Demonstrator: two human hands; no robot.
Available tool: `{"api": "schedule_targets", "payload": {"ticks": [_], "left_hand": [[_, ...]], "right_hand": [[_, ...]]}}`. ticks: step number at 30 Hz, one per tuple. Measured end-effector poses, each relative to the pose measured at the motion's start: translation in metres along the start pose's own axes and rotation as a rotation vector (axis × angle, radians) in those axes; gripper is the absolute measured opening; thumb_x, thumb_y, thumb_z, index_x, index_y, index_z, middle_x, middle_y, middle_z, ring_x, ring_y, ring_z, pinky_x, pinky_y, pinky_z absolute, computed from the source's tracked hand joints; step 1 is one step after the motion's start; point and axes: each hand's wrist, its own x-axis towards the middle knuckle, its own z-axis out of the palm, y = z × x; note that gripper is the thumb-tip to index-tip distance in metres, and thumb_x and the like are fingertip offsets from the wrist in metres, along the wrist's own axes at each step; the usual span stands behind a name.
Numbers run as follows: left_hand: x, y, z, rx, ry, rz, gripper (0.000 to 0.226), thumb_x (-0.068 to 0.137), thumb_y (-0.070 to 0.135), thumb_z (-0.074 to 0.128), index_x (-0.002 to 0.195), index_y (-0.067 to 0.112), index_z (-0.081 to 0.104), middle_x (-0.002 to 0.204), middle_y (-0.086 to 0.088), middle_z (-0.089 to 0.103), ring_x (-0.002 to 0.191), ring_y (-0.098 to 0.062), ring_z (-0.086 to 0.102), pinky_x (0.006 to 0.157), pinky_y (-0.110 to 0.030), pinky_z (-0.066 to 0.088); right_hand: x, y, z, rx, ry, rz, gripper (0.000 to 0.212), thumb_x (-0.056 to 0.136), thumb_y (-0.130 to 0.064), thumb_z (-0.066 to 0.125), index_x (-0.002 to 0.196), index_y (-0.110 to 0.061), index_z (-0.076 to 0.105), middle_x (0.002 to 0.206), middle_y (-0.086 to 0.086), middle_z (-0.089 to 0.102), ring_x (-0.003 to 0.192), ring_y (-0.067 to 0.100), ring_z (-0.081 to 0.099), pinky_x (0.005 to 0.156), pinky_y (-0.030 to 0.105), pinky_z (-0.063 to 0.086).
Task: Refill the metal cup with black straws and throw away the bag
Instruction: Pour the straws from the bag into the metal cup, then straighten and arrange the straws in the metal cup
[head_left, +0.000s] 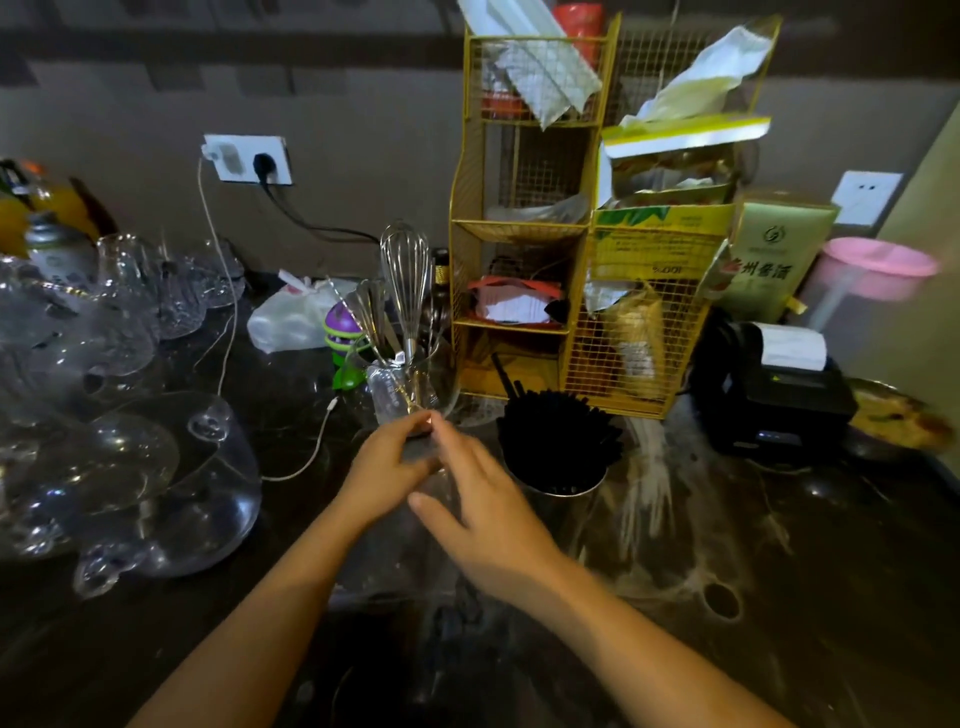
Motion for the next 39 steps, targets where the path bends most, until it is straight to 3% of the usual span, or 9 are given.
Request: {"api": "schedule_targets", "payload": {"ticks": [2, 4, 6, 11, 19, 24, 28, 35, 39], "left_hand": [[0.008, 0.025, -0.005, -0.106, -0.055, 0.065, 0.054, 0.066, 0.018, 0.069, 0.116, 0.005, 0.053, 0.101, -0.009, 0.060, 0.093, -0.017, 0.057, 0.075, 0.000, 0.039], [0.015, 0.045, -0.010, -0.126, -0.098, 0.121, 0.054, 0.068, 0.012, 0.073, 0.118, 0.007, 0.052, 0.094, -0.008, 0.058, 0.082, -0.011, 0.053, 0.070, -0.001, 0.039], [0.023, 0.058, -0.012, -0.137, -0.137, 0.148, 0.052, 0.070, 0.010, 0.072, 0.117, 0.010, 0.051, 0.081, 0.000, 0.055, 0.070, -0.001, 0.050, 0.064, -0.006, 0.040], [0.039, 0.074, -0.010, -0.156, -0.259, 0.151, 0.039, 0.067, 0.013, 0.074, 0.100, 0.023, 0.057, 0.062, 0.006, 0.052, 0.052, 0.001, 0.048, 0.056, -0.016, 0.040], [0.049, 0.091, -0.005, -0.034, -0.336, 0.224, 0.021, 0.069, 0.015, 0.072, 0.074, 0.030, 0.059, 0.070, 0.007, 0.058, 0.061, -0.003, 0.052, 0.062, -0.020, 0.043], [0.051, 0.089, -0.002, 0.038, -0.330, 0.240, 0.015, 0.071, 0.015, 0.071, 0.083, 0.012, 0.065, 0.064, 0.011, 0.057, 0.050, 0.011, 0.051, 0.052, -0.007, 0.040], [0.052, 0.093, -0.003, 0.078, -0.303, 0.264, 0.012, 0.073, 0.016, 0.069, 0.083, 0.010, 0.065, 0.063, 0.010, 0.056, 0.053, 0.001, 0.052, 0.050, -0.010, 0.040], [0.056, 0.117, -0.015, 0.078, -0.273, 0.302, 0.007, 0.075, 0.016, 0.067, 0.079, 0.011, 0.064, 0.065, 0.004, 0.059, 0.051, 0.003, 0.051, 0.051, -0.010, 0.040], [0.058, 0.142, -0.033, 0.082, -0.284, 0.314, 0.013, 0.076, 0.017, 0.066, 0.079, 0.005, 0.063, 0.060, 0.001, 0.058, 0.046, -0.001, 0.051, 0.046, -0.014, 0.041]], "right_hand": [[-0.004, -0.010, -0.027, 0.055, 0.149, -0.029, 0.063, 0.087, -0.022, 0.054, 0.140, -0.027, 0.020, 0.132, -0.001, 0.042, 0.106, 0.003, 0.048, 0.092, 0.015, 0.041], [-0.003, -0.012, -0.053, 0.062, 0.285, -0.040, 0.059, 0.083, -0.015, 0.059, 0.135, -0.024, 0.032, 0.107, -0.006, 0.049, 0.076, 0.002, 0.050, 0.070, 0.008, 0.044], [0.003, -0.006, -0.077, 0.012, 0.358, 0.009, 0.058, 0.080, -0.013, 0.063, 0.130, -0.021, 0.036, 0.094, -0.007, 0.047, 0.066, 0.005, 0.047, 0.060, 0.011, 0.042], [0.021, 0.019, -0.109, -0.225, 0.175, 0.195, 0.062, 0.072, -0.026, 0.072, 0.126, -0.016, 0.043, 0.099, 0.000, 0.048, 0.070, 0.012, 0.050, 0.054, 0.014, 0.033], [0.036, 0.028, -0.099, -0.313, 0.028, 0.213, 0.033, 0.073, -0.021, 0.072, 0.102, -0.008, 0.064, 0.078, 0.002, 0.061, 0.072, 0.012, 0.054, 0.054, 0.015, 0.036], [0.039, 0.031, -0.094, -0.299, 0.055, 0.207, 0.016, 0.073, -0.018, 0.070, 0.085, -0.007, 0.067, 0.076, 0.002, 0.058, 0.073, 0.016, 0.055, 0.055, 0.021, 0.039], [0.040, 0.032, -0.096, -0.271, 0.082, 0.194, 0.012, 0.076, -0.016, 0.068, 0.083, -0.007, 0.068, 0.072, 0.001, 0.057, 0.074, 0.015, 0.053, 0.064, 0.027, 0.043], [0.041, 0.029, -0.109, -0.157, 0.093, 0.168, 0.010, 0.075, -0.019, 0.069, 0.069, -0.013, 0.063, 0.053, -0.007, 0.050, 0.044, 0.000, 0.045, 0.045, 0.012, 0.032], [0.039, 0.023, -0.121, -0.038, 0.069, 0.141, 0.029, 0.074, -0.018, 0.071, 0.055, -0.022, 0.049, 0.050, -0.006, 0.046, 0.039, 0.001, 0.040, 0.041, 0.011, 0.029]]}}
